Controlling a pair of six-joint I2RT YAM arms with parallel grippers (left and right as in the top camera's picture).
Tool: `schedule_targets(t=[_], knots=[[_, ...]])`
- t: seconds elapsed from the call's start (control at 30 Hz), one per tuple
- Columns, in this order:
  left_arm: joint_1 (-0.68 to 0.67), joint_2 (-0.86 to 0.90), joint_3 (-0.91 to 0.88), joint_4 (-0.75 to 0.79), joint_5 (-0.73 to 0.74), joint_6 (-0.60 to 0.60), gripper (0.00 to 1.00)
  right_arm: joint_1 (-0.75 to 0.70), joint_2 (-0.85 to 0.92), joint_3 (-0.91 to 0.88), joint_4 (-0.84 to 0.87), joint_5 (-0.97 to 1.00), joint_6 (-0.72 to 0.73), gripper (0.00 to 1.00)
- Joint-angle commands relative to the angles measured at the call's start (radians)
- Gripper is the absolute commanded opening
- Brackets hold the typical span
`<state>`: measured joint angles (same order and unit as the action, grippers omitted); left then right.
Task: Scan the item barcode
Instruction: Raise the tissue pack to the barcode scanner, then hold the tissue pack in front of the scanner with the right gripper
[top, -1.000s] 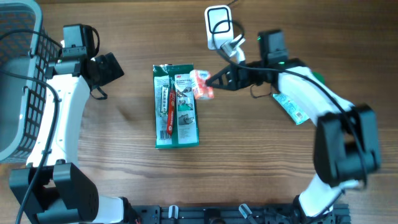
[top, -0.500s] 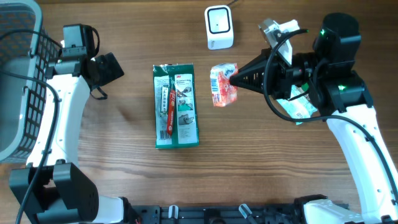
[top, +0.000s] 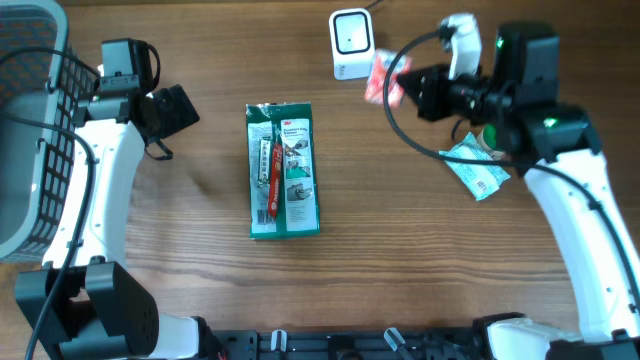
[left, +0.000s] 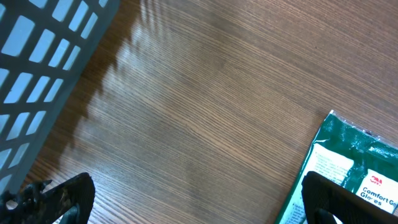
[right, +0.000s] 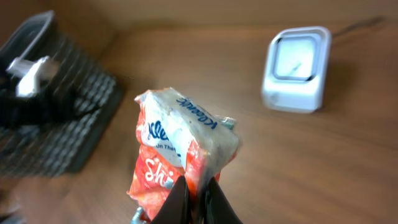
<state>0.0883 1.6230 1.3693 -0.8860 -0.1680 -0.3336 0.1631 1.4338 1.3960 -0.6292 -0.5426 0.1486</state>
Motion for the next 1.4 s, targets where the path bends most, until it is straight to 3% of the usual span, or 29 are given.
schedule_targets(t=[0.0,0.17,0.23,0.37,0.5,0.63,0.87,1.37], knots=[[0.006,-0.007,0.011,0.002,-0.009,0.016,1.0,0.019,0.078,0.24,-0.104,0.179,-0.083,0.04],[0.006,-0.007,0.011,0.002,-0.009,0.016,1.0,0.115,0.292,0.526,-0.184,0.412,-0.195,0.04],[0.006,-0.007,0.011,0.002,-0.009,0.016,1.0,0.158,0.347,0.536,-0.136,0.524,-0.252,0.04],[0.006,-0.007,0.011,0.002,-0.009,0.016,1.0,0.249,0.492,0.535,0.004,0.771,-0.566,0.04],[0.006,-0.007,0.011,0.002,-0.009,0.016,1.0,0.283,0.643,0.535,0.122,0.926,-0.728,0.04],[0.006,-0.007,0.011,0.002,-0.009,0.016,1.0,0.285,0.753,0.534,0.241,1.102,-0.793,0.04],[0.006,-0.007,0.011,0.002,-0.009,0.016,1.0,0.294,0.866,0.534,0.409,1.108,-0.909,0.04],[0.006,-0.007,0.011,0.002,-0.009,0.016,1.0,0.296,0.887,0.526,0.352,1.017,-0.908,0.04]])
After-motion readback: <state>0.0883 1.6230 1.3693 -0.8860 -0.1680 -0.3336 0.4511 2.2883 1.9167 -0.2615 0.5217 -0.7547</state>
